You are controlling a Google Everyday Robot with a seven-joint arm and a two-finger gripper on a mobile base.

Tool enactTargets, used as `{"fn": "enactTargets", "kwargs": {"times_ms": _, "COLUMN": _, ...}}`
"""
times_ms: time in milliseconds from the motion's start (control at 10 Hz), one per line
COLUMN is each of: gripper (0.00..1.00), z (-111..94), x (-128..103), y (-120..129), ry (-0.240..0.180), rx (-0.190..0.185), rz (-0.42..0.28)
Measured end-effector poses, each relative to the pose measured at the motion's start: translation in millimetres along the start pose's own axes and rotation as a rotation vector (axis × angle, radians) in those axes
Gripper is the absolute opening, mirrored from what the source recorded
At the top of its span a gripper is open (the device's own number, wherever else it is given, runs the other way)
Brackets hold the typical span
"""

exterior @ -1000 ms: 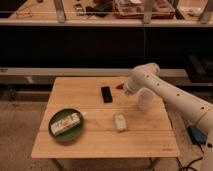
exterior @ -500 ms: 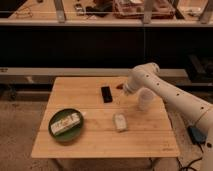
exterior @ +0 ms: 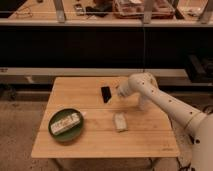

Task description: Place the eraser on the white sponge

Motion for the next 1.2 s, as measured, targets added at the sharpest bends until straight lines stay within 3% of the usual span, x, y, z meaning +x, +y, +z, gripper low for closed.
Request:
{"fn": "enactTargets", "kwargs": {"times_ms": 200, "gripper": 0.8, "z": 36.8, "x": -0.4, "y": -8.0, "ry": -0.02, "rx": 0.023, "rz": 0.044}}
{"fn": "enactTargets", "kwargs": {"times_ms": 500, "gripper": 0.8, "z": 61.0, "x": -10.3, "y": -3.2, "ry": -0.043, "rx": 0.01, "rz": 0.068}}
{"fn": "enactTargets", "kwargs": {"times_ms": 800, "gripper": 0.78, "z": 74.4, "x": -23.0, "y": 3.9, "ry": -0.023, "rx": 0.008, "rz": 0.039}}
{"fn": "enactTargets", "kwargs": {"times_ms": 900, "gripper": 0.73, "z": 79.1, "x": -23.8, "y": 6.0, "ry": -0.013, "rx": 0.005, "rz": 0.038}}
{"fn": "enactTargets", "kwargs": {"times_ms": 1200, "gripper": 0.41, "z": 87.7, "x": -23.8, "y": 6.1, "ry": 0.016, "rx": 0.013, "rz": 0.028}}
